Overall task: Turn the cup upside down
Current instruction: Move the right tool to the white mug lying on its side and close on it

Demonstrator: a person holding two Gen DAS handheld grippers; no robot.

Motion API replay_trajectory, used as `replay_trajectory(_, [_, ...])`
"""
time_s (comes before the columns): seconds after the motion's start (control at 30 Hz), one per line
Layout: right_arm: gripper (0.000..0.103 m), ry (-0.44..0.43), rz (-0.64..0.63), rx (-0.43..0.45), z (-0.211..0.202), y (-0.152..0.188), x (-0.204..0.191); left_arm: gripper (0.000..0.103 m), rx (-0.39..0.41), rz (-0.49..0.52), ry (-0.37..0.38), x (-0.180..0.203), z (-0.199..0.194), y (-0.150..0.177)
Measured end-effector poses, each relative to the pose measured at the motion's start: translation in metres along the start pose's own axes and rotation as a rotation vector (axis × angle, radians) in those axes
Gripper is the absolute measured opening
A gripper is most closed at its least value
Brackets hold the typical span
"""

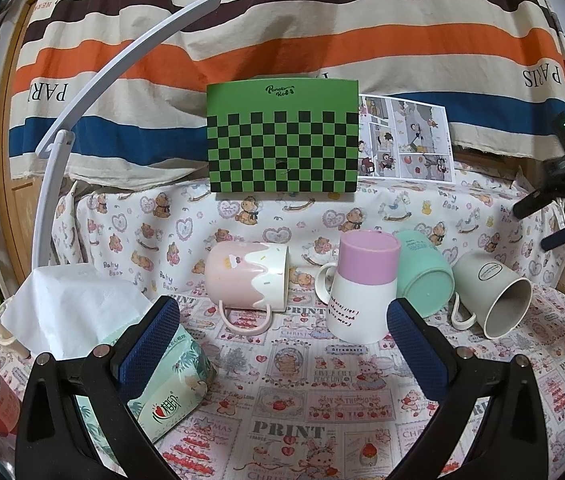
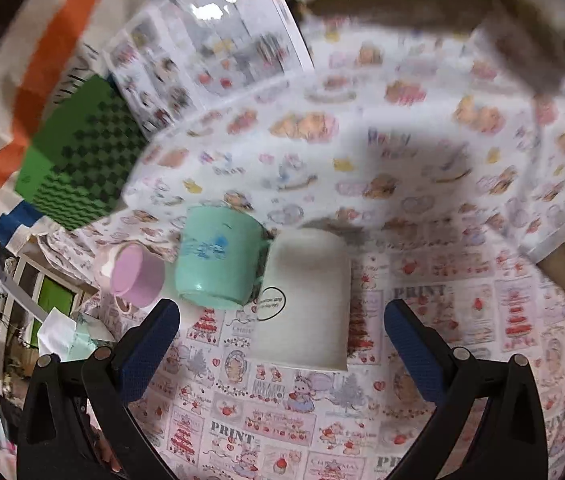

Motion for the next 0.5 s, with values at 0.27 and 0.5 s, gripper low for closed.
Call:
replay_trajectory(0.27, [0.093, 0.053, 0.025, -0.106, 0.066, 0.0, 0.01, 0.103, -0.006, 0.008, 0.0, 0.003, 0.001, 0.0])
replay_trajectory(0.5, [0.084, 0.067, 0.016, -0.156, 0.093, 0.001, 0.01, 0.103, 0.003, -0.007, -0.016, -0.001, -0.001, 0.0])
Point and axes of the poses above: each gripper's, at about its wrist camera, not at the fingertips, and z roughly the way its jaws point, x to its right, y to its underside, the point moved 4 cm from there along z, roughly the way its jaws point, and after that the axes turned 2 degrees about -z, right-handed, at the moved point
